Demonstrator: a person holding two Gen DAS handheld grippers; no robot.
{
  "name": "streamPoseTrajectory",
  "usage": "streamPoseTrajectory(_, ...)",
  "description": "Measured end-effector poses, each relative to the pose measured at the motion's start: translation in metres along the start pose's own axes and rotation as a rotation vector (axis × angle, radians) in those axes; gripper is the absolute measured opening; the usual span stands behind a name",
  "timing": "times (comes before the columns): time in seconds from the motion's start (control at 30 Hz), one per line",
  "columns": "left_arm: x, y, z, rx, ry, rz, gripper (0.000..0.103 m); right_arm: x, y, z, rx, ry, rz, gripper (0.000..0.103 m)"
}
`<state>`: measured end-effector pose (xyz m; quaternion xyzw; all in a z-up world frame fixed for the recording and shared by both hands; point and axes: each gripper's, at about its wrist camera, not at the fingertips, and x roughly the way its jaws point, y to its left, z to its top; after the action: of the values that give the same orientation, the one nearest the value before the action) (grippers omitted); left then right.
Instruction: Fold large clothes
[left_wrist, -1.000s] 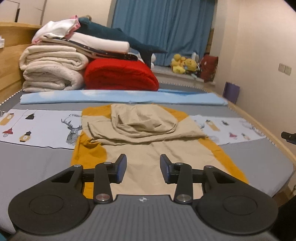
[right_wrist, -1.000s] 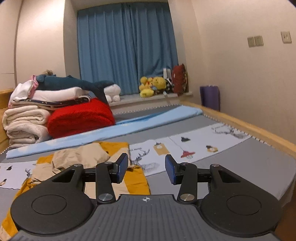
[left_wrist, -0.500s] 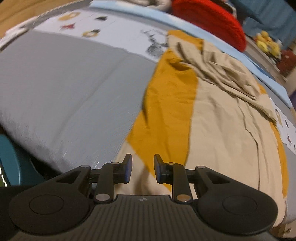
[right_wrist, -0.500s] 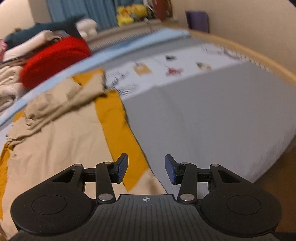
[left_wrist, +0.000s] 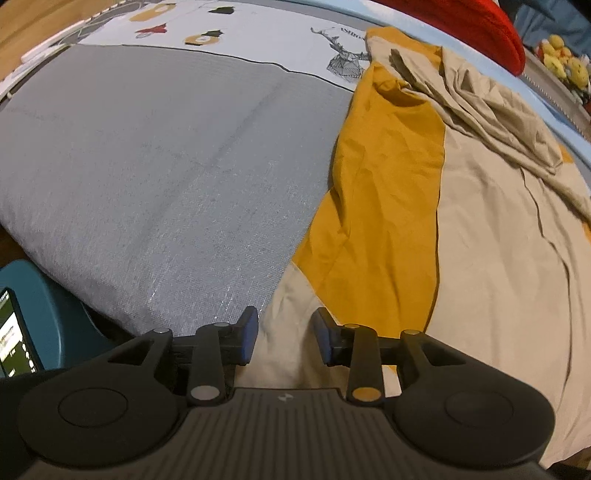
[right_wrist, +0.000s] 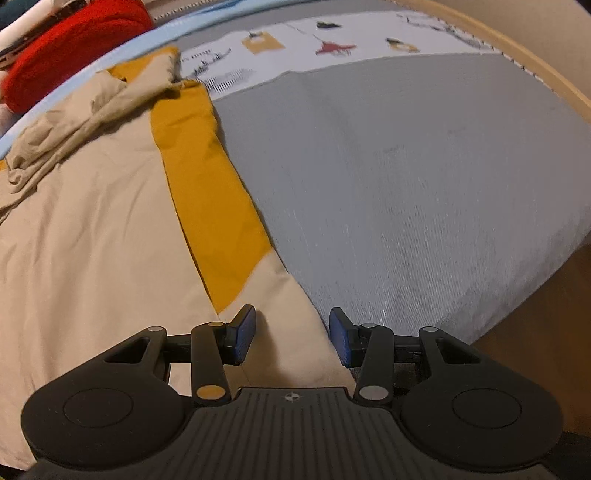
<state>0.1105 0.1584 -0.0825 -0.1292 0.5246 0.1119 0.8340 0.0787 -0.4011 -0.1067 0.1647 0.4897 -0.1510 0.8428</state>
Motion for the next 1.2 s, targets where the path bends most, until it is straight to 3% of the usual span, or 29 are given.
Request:
streamPoseTrajectory(0.13, 0.002, -0.006, -0.001, 0.047, -0.016, 0.013, 0.038, 0.004, 0.002, -0.002, -0.011, 0.000, -0.007, 0.043)
streamPoseTrajectory(0.17, 0.002, -0.008, -0.002, 0.060, -0.021, 0.022, 0.035, 0.003, 0.002, -0.002, -0.013, -0.002, -0.006, 0.033)
streamPoseTrajectory(0.2, 0.001, -0.009, -0.003, 0.072, -0.028, 0.020, 0.016, 0.003, 0.002, -0.003, -0.012, -0.003, 0.000, 0.026)
streamPoseTrajectory(0.23, -0.001, -0.009, -0.003, 0.078, -0.034, 0.017, 0.007, 0.001, 0.001, -0.002, -0.012, -0.004, 0.005, 0.012)
streamPoseTrajectory(0.33, -0.016, -0.005, -0.002, 0.049, -0.077, -0.028, 0.004, -0.011, 0.000, -0.002, 0.004, -0.028, 0.039, 0.002)
streamPoseTrajectory(0.5, -0.015, 0.006, -0.001, -0.030, -0.034, -0.038, 0.013, -0.031, -0.007, 0.000, 0.040, -0.068, 0.081, 0.002)
streamPoseTrajectory(0.6, -0.007, 0.010, -0.002, -0.059, 0.005, -0.034, 0.019, -0.022, -0.009, 0.000, 0.054, -0.023, 0.046, 0.014)
streamPoseTrajectory(0.67, -0.006, 0.007, -0.002, -0.041, 0.004, -0.021, 0.023, -0.015, -0.007, -0.002, 0.047, -0.003, 0.016, 0.025)
streamPoseTrajectory(0.87, -0.003, -0.002, -0.003, 0.009, -0.009, 0.004, 0.031, -0.004, 0.004, -0.005, -0.022, 0.005, -0.015, 0.030)
streamPoseTrajectory(1.2, 0.000, -0.008, -0.004, 0.034, -0.015, 0.018, 0.034, -0.005, 0.012, -0.010, -0.083, -0.010, -0.015, 0.017)
